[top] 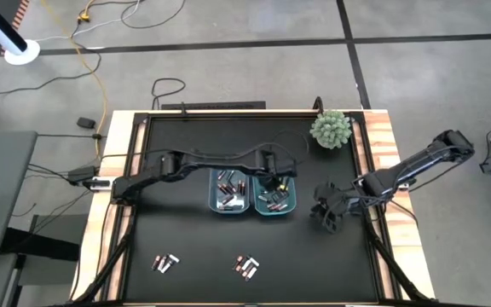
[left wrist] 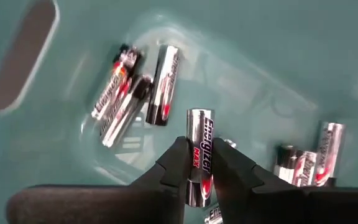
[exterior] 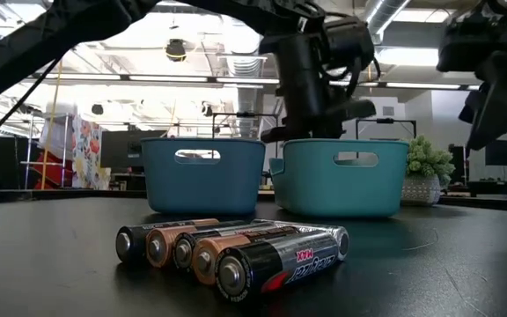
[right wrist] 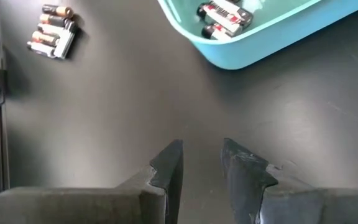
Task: Sort batteries
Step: Put the white battery into the green bin, then put the black battery into the blue bin
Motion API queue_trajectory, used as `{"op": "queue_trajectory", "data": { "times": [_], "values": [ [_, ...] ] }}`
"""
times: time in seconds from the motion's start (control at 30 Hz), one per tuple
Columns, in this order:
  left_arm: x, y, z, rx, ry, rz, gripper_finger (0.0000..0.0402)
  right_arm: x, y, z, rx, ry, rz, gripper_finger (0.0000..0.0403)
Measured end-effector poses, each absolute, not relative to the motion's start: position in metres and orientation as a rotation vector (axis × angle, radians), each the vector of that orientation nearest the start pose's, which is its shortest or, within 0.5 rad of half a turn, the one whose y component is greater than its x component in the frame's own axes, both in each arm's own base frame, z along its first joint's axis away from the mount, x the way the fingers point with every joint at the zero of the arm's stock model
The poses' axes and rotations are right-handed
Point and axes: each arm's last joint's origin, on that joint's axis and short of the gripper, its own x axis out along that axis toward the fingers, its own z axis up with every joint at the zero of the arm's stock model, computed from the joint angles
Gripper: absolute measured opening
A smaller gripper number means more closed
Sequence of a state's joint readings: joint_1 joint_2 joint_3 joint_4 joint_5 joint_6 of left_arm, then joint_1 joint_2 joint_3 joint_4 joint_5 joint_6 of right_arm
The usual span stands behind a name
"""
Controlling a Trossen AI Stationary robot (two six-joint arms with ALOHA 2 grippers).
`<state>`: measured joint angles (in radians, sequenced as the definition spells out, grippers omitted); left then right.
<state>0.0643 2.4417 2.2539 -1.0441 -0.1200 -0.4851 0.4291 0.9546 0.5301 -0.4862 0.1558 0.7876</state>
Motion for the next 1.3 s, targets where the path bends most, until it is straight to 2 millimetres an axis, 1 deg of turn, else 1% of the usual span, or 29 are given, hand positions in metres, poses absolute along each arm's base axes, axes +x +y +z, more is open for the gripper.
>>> {"op": "queue_trajectory", "data": {
  "times": [0.2, 0.23, 0.37, 0.53, 0.63, 0.77, 0.87, 0.97, 1.07, 1.17, 1.3],
  "values": [
    [0.508, 0.036, 0.183, -0.426, 1.174, 0.476, 0.0096, 0.159, 0.071, 0.197, 0.462, 0.915, -0.085, 0.0127],
    [0.509, 0.035, 0.179, -0.435, 1.183, 0.484, 0.0101, 0.159, 0.072, 0.197, 0.462, 0.916, -0.084, 0.0127],
    [0.51, 0.033, 0.174, -0.473, 1.202, 0.464, 0.0117, 0.158, 0.073, 0.197, 0.462, 0.918, -0.078, 0.0127],
    [0.51, 0.032, 0.174, -0.477, 1.213, 0.427, 0.0136, 0.158, 0.073, 0.197, 0.463, 0.918, -0.079, 0.0127],
    [0.51, 0.035, 0.183, -0.486, 1.204, 0.43, 0.0142, 0.158, 0.073, 0.197, 0.462, 0.918, -0.078, 0.0127],
    [0.507, 0.039, 0.202, -0.507, 1.202, 0.451, 0.0141, 0.159, 0.073, 0.197, 0.463, 0.917, -0.079, 0.0127],
    [0.5, 0.041, 0.219, -0.511, 1.181, 0.456, 0.014, 0.159, 0.073, 0.197, 0.464, 0.916, -0.078, 0.0127],
    [0.488, 0.041, 0.247, -0.501, 1.167, 0.471, 0.014, 0.159, 0.073, 0.197, 0.478, 0.918, -0.088, 0.0127],
    [0.47, 0.039, 0.277, -0.467, 1.146, 0.534, 0.0139, 0.159, 0.073, 0.197, 0.507, 0.917, -0.106, 0.0127],
    [0.45, 0.031, 0.308, -0.405, 1.121, 0.593, 0.0139, 0.159, 0.073, 0.197, 0.547, 0.916, -0.128, 0.0127],
    [0.417, 0.002, 0.348, -0.29, 1.101, 0.622, 0.0139, 0.159, 0.072, 0.197, 0.609, 0.902, -0.17, 0.0127]
  ]
}}
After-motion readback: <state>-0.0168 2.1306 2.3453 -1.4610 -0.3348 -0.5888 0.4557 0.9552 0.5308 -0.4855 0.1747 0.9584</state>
